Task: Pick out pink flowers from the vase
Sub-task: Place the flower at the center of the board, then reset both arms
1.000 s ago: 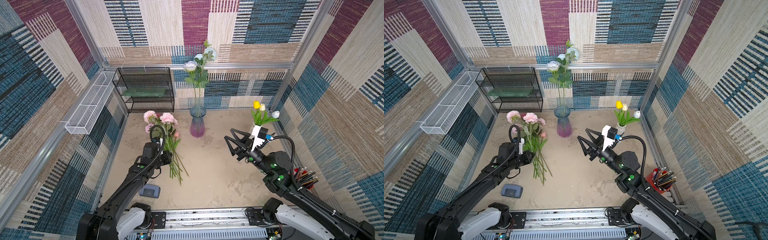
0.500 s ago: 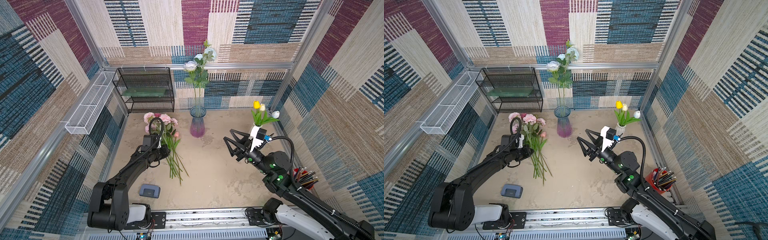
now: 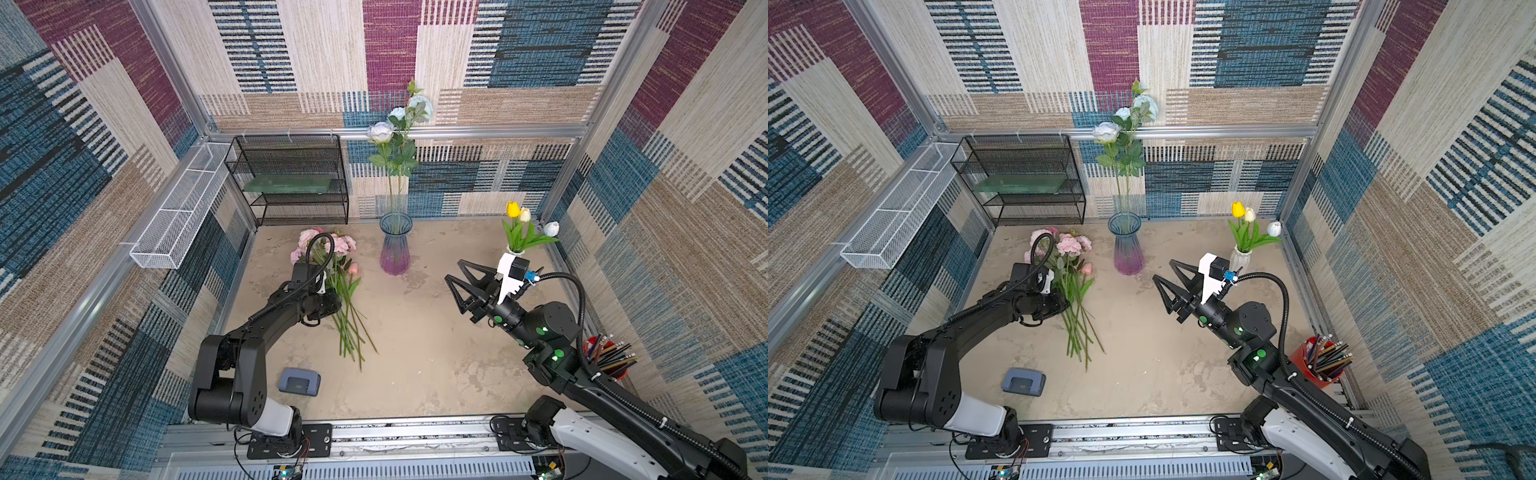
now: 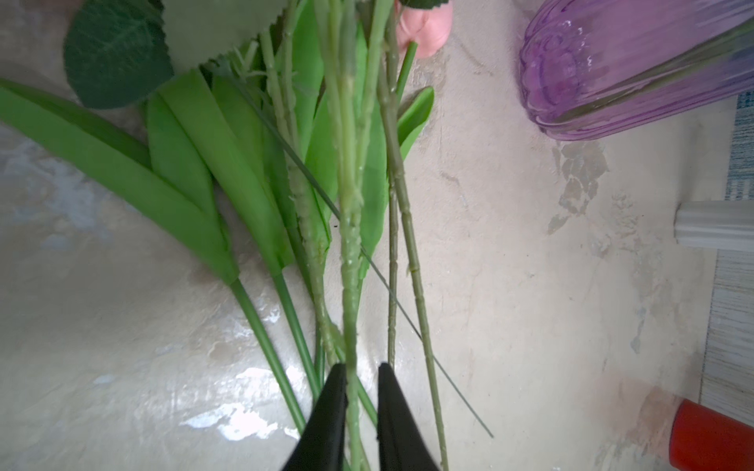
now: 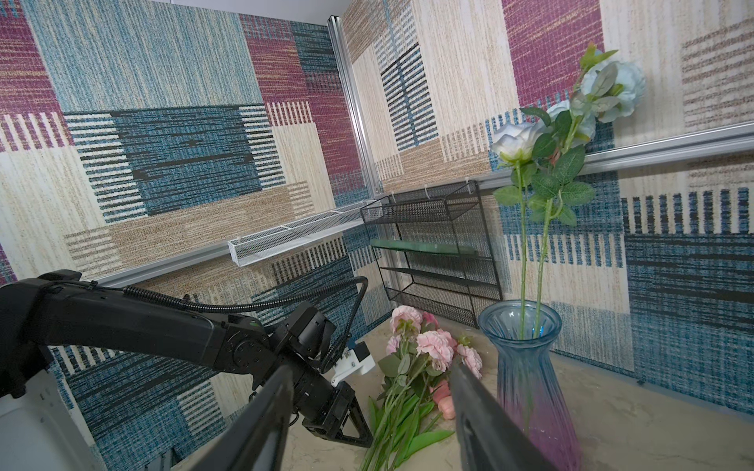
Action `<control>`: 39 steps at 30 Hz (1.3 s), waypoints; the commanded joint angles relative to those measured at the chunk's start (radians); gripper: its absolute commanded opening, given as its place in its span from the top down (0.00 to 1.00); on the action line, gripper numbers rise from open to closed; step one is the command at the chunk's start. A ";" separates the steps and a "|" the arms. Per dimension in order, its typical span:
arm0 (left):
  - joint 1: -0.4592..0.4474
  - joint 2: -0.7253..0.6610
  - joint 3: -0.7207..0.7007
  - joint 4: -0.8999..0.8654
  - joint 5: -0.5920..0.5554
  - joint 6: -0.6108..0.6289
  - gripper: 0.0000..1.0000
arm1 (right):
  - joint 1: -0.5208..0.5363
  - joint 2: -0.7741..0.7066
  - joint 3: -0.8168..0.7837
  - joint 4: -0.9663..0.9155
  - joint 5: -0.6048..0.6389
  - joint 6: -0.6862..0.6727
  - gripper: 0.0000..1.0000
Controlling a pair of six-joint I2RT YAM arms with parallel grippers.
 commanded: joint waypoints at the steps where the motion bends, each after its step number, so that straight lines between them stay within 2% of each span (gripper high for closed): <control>1: 0.001 -0.011 0.002 -0.016 -0.028 0.029 0.79 | 0.001 -0.001 -0.003 0.020 0.007 -0.008 0.36; 9: 0.000 -0.093 0.005 -0.040 -0.058 0.038 0.66 | 0.001 -0.018 0.008 -0.013 0.013 -0.026 0.36; 16: -0.003 -0.276 -0.013 -0.083 -0.083 0.072 0.55 | 0.000 -0.048 0.043 -0.092 0.020 -0.067 0.36; 18: -0.005 -0.339 -0.026 -0.090 -0.102 0.087 0.50 | 0.000 -0.055 0.064 -0.146 0.032 -0.079 0.31; 19: -0.009 -0.376 -0.029 -0.095 -0.125 0.104 0.43 | 0.001 -0.059 0.074 -0.176 0.032 -0.092 0.27; 20: -0.019 -0.412 -0.029 -0.108 -0.173 0.127 0.05 | 0.000 -0.063 0.081 -0.202 0.028 -0.102 0.16; 21: -0.026 -0.440 -0.034 -0.114 -0.208 0.141 0.00 | 0.001 -0.066 0.082 -0.222 0.025 -0.117 0.04; 26: -0.027 -0.560 -0.092 -0.006 -0.270 0.161 0.00 | 0.000 -0.104 0.046 -0.331 0.109 -0.164 0.05; 28: -0.027 -0.583 -0.118 0.050 -0.331 0.183 0.00 | 0.000 -0.122 0.015 -0.344 0.227 -0.135 0.05; 30: -0.027 -0.589 -0.149 0.123 -0.467 0.163 0.00 | -0.002 -0.145 -0.022 -0.339 0.339 -0.142 0.05; 34: -0.024 -0.518 -0.258 0.332 -0.575 0.290 0.00 | -0.032 -0.161 -0.105 -0.263 0.513 -0.222 0.05; 36: -0.021 -0.430 -0.320 0.463 -0.592 0.316 0.00 | -0.088 -0.133 -0.150 -0.211 0.523 -0.245 0.05; 38: -0.019 -0.348 -0.385 0.615 -0.594 0.379 0.00 | -0.180 -0.078 -0.193 -0.150 0.443 -0.239 0.05; 39: -0.017 -0.325 -0.398 0.621 -0.590 0.412 0.00 | -0.254 -0.039 -0.218 -0.112 0.371 -0.229 0.05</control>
